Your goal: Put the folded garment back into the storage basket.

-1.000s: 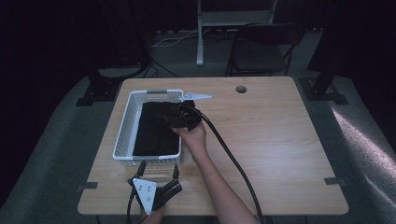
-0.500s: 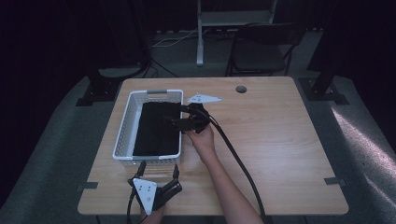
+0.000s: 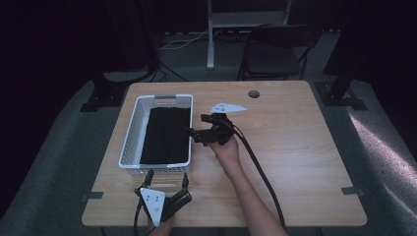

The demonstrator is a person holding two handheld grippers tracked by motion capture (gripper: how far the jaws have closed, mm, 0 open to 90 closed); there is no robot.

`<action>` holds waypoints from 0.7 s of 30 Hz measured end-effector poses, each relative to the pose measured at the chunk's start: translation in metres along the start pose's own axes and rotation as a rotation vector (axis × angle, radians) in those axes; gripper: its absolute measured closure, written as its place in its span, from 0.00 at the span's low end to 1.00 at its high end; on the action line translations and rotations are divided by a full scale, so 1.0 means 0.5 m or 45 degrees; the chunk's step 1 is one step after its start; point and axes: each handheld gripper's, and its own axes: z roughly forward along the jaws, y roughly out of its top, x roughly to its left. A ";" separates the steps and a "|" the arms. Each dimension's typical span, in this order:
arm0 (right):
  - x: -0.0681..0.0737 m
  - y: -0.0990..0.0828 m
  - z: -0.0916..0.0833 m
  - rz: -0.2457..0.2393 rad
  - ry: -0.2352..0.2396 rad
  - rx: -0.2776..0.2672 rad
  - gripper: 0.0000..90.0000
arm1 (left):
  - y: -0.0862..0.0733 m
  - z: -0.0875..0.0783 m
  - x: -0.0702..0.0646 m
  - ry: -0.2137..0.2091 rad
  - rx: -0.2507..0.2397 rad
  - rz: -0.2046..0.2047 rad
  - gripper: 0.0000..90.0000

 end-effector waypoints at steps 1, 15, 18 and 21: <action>0.000 -0.002 -0.004 -0.002 -0.002 0.001 0.14 | 0.000 0.000 0.000 0.002 0.000 0.000 0.01; -0.008 -0.019 -0.073 -0.012 -0.044 -0.016 0.14 | 0.000 0.000 0.000 0.004 -0.001 -0.001 0.01; -0.010 -0.023 -0.089 -0.019 -0.050 -0.011 0.14 | 0.000 0.000 0.000 0.002 -0.001 -0.001 0.01; -0.013 -0.028 -0.102 -0.021 -0.062 -0.016 0.14 | 0.000 0.000 0.000 0.002 -0.001 -0.002 0.01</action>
